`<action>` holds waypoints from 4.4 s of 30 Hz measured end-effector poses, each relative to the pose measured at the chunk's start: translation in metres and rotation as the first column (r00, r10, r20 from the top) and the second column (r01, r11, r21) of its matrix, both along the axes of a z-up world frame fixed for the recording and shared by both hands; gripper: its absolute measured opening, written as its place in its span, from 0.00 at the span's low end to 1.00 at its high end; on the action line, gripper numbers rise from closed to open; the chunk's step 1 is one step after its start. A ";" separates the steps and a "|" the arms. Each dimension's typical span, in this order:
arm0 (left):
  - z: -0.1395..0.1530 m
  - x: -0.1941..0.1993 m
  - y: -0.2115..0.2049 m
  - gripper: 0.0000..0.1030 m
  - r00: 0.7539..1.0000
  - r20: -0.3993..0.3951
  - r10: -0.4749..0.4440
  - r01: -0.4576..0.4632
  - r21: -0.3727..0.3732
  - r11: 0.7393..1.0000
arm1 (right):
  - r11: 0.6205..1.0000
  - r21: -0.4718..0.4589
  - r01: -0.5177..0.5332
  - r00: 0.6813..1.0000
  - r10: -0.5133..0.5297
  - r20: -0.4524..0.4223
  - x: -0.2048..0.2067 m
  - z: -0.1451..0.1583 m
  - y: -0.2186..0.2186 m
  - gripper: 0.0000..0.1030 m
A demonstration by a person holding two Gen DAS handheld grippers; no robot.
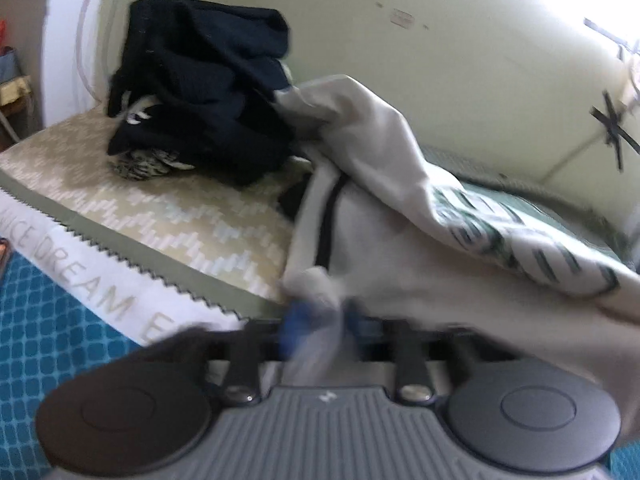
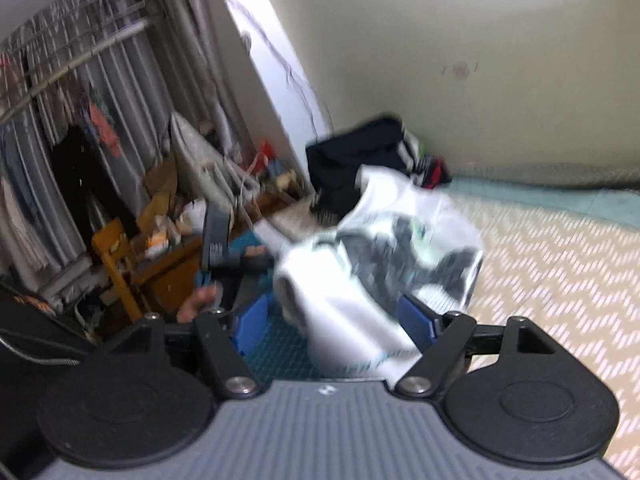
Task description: Fold small clothes
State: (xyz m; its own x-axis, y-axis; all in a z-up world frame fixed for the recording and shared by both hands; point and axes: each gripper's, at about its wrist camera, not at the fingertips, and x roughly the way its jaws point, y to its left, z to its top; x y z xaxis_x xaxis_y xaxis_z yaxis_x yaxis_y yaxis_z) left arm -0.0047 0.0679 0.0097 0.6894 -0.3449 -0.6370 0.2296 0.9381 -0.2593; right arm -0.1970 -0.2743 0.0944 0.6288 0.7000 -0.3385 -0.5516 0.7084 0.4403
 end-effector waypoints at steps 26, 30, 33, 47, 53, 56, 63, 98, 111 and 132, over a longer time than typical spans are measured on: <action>0.013 -0.092 0.075 0.12 0.999 0.004 0.051 -0.050 -0.172 0.984 | 0.863 -0.115 0.492 0.871 -0.487 0.071 0.085 0.004 0.001 0.00; 0.013 -0.083 0.058 0.12 1.000 0.005 -0.018 0.019 -0.176 0.984 | 0.837 -0.112 0.536 0.844 -0.530 0.084 -0.009 0.006 -0.034 0.00; 0.017 -0.073 0.045 0.12 0.998 0.020 -0.053 0.055 -0.156 0.986 | 0.852 -0.126 0.508 0.861 -0.508 0.033 -0.074 -0.015 -0.041 0.00; 0.014 -0.062 0.043 0.85 0.998 0.031 -0.055 0.058 -0.126 0.990 | 0.828 -0.191 0.527 0.850 -0.520 0.090 -0.011 0.001 -0.047 0.80; 0.009 -0.062 0.035 0.83 0.996 0.022 -0.082 0.084 -0.123 0.989 | 0.815 -0.433 0.386 0.902 -0.432 -0.009 0.140 -0.037 -0.009 0.80; 0.007 -0.058 0.020 0.76 0.992 0.032 -0.124 0.127 -0.111 0.986 | 0.828 -0.415 0.377 0.870 -0.471 -0.150 0.191 -0.064 -0.014 0.80; 0.007 -0.062 0.007 0.36 0.984 0.059 -0.166 0.170 -0.072 0.983 | 0.858 -0.462 0.224 0.919 -0.344 -0.193 0.198 -0.086 0.038 0.20; 0.150 -0.152 -0.049 0.09 0.743 0.536 -0.401 0.402 0.122 0.908 | 0.534 -0.072 0.842 0.437 -0.598 0.672 -0.115 0.153 -0.003 0.04; 0.095 -0.092 -0.079 0.93 0.714 0.294 -0.635 0.627 0.134 0.768 | 0.313 -0.056 0.948 0.302 -0.828 0.472 -0.131 0.019 -0.070 0.04; 0.254 -0.149 -0.006 0.06 0.673 0.669 -0.316 0.391 0.041 0.920 | 0.411 0.127 0.903 0.228 -0.707 0.670 -0.176 0.134 -0.018 0.04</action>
State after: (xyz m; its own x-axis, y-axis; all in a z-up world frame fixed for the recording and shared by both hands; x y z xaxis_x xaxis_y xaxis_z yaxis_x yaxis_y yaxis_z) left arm -0.1534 0.0621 0.2639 0.7292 -0.6838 -0.0257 0.6840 0.7295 -0.0005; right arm -0.3732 -0.2926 0.2283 0.8988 -0.3512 0.2622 0.3527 0.9347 0.0428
